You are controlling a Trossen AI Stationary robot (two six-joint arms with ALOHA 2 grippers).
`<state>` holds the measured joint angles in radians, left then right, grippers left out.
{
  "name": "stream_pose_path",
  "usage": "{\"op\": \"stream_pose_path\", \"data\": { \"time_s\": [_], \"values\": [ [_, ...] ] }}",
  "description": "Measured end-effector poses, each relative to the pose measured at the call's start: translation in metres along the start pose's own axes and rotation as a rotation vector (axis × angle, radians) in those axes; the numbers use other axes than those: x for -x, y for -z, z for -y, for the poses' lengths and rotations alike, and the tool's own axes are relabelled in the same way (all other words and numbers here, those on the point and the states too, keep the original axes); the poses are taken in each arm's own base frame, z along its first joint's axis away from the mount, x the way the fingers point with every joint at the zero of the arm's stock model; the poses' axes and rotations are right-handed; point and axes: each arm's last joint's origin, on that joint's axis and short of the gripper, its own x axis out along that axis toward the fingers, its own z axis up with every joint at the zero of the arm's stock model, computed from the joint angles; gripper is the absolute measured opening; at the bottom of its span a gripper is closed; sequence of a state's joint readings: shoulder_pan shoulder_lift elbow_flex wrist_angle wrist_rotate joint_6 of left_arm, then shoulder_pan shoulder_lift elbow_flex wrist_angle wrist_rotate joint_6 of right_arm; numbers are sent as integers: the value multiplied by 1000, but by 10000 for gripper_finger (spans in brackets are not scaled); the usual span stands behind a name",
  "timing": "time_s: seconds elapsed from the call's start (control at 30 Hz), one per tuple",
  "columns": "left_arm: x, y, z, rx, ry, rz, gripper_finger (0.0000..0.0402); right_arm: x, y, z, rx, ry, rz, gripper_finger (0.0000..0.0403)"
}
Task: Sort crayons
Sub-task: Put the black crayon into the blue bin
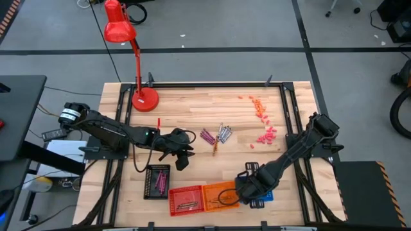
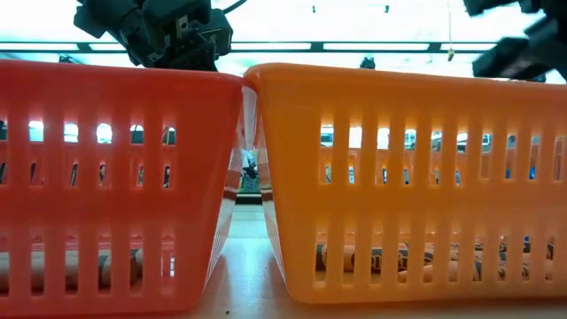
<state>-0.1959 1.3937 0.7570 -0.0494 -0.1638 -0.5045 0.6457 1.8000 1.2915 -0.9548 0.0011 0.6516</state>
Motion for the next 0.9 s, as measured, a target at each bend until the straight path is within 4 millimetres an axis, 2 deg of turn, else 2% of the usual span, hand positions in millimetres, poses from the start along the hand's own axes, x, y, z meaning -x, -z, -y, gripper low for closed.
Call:
{"op": "stream_pose_path", "data": {
  "time_s": [0.13,0.27,0.57,0.77,0.9],
  "values": [
    [0,0,0,0,0,0,130,-12,8,5,-18,24,-38,32],
    [0,0,0,0,1,1,130,-22,10,5,-21,-35,-43,37],
    [0,-1,0,-141,-7,12,130,-27,9,6,-19,-125,-64,98],
    [0,-7,2,-219,-5,79,130,-17,9,12,-43,-156,-194,111],
    [1,-12,4,-274,8,131,130,2,8,14,-35,-99,-158,110]
  ]
}}
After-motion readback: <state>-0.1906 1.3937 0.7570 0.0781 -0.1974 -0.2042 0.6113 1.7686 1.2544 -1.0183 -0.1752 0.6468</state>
